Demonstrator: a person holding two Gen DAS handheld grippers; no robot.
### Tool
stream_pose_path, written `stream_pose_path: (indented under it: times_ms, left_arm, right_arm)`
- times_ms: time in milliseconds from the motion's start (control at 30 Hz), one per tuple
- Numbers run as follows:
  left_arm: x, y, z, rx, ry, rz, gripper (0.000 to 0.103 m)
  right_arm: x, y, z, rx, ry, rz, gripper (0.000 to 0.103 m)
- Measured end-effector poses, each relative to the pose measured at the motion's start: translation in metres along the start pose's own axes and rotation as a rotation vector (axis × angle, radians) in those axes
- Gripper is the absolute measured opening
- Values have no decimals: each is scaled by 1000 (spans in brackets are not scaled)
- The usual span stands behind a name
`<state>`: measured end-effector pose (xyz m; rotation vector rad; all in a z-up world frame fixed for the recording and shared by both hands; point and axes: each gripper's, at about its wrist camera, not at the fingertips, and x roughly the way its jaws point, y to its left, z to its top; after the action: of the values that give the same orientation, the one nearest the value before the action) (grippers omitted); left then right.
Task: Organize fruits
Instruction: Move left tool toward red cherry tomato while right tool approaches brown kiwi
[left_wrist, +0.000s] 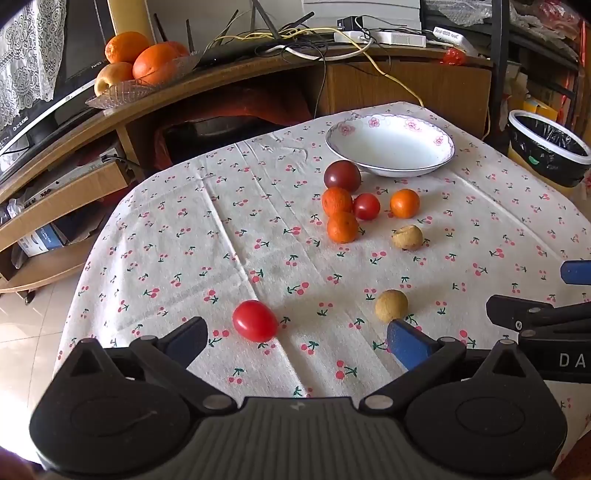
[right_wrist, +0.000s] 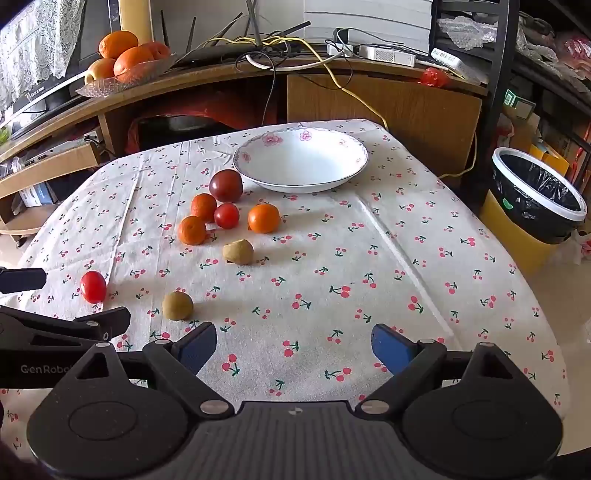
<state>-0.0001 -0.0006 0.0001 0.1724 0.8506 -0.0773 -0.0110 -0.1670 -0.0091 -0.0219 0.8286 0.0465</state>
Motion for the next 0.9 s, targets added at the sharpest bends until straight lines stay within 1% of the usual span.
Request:
stream_pose_path:
  times_ms: [300, 367, 900]
  left_arm:
    - [0, 0, -7, 3, -14, 0, 103]
    - [0, 2, -2, 3, -6, 2, 103]
    - [0, 5, -2, 19, -18, 16, 103]
  right_arm:
    - [1, 0, -1, 1, 2, 6, 85]
    - [1, 0, 0, -1, 3, 10, 84]
    - [5, 7, 0, -19, 10, 18, 82]
